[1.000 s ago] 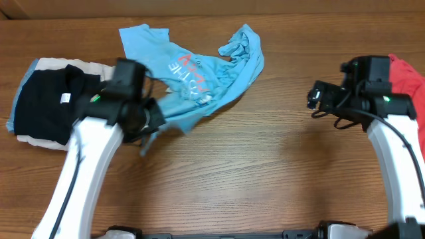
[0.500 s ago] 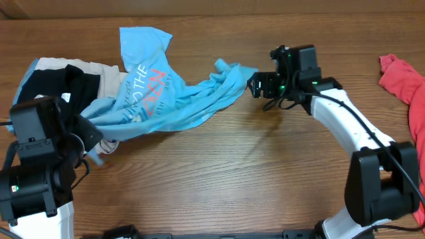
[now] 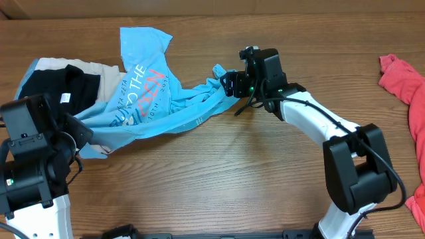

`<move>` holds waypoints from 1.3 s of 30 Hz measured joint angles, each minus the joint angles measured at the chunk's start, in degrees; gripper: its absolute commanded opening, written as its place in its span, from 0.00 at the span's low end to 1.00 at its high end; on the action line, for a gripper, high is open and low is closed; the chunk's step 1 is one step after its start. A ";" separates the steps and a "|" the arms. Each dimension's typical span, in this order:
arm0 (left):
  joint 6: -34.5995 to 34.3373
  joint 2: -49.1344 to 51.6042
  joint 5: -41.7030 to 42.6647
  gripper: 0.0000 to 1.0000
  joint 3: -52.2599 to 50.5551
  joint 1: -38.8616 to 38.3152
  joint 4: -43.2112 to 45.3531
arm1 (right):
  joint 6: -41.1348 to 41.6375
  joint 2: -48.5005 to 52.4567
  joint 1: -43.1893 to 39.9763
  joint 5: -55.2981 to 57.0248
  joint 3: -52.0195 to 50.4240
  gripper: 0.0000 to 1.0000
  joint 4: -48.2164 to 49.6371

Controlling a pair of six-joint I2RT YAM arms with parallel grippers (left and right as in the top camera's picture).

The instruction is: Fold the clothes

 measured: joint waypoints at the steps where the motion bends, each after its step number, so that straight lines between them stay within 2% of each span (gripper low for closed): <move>1: 0.00 0.11 0.04 0.04 0.00 0.00 -0.07 | 0.63 0.63 -0.04 0.42 0.04 0.73 1.53; 4: 0.00 0.15 0.28 0.04 0.00 0.00 -0.15 | 2.25 3.50 -0.20 1.31 0.11 0.64 6.51; 8: 0.00 0.17 0.46 0.04 0.00 0.00 -0.17 | 4.13 5.03 -0.20 1.84 0.11 0.61 8.74; 9: 0.00 0.17 0.46 0.04 0.00 0.00 -0.17 | 4.46 5.14 -0.20 1.86 0.11 0.54 9.07; 11: 0.00 0.17 0.46 0.04 0.00 0.00 -0.17 | 5.14 5.29 -0.20 1.90 0.11 0.48 9.88; 13: 0.00 0.17 0.46 0.04 0.00 0.00 -0.17 | 5.42 5.33 -0.20 2.05 0.11 0.34 10.86; 17: 0.00 0.17 0.46 0.04 0.00 0.00 -0.22 | 6.05 5.33 -0.20 2.32 0.11 0.39 10.86; 22: 0.00 0.17 0.46 0.05 0.00 0.00 -0.22 | 6.05 5.40 -0.20 2.58 0.11 0.37 8.50; 25: 0.00 0.17 0.46 0.05 0.00 0.00 -0.22 | 6.16 5.42 -0.20 2.73 0.13 0.29 8.26; 28: 0.00 0.17 0.46 0.05 0.00 0.00 -0.22 | 6.43 5.44 -0.20 2.78 0.13 0.04 7.69; 35: 0.00 0.17 0.46 0.04 -0.02 0.00 0.98 | 5.35 5.20 -0.72 4.79 0.31 0.04 6.51; 38: 0.33 0.26 1.18 0.04 -0.28 0.00 9.86 | 3.34 1.16 -4.28 6.97 3.15 0.04 -3.02; 39: 1.05 0.33 2.60 0.04 -0.50 0.00 17.64 | 2.89 -1.70 -6.69 7.85 6.16 0.04 -9.05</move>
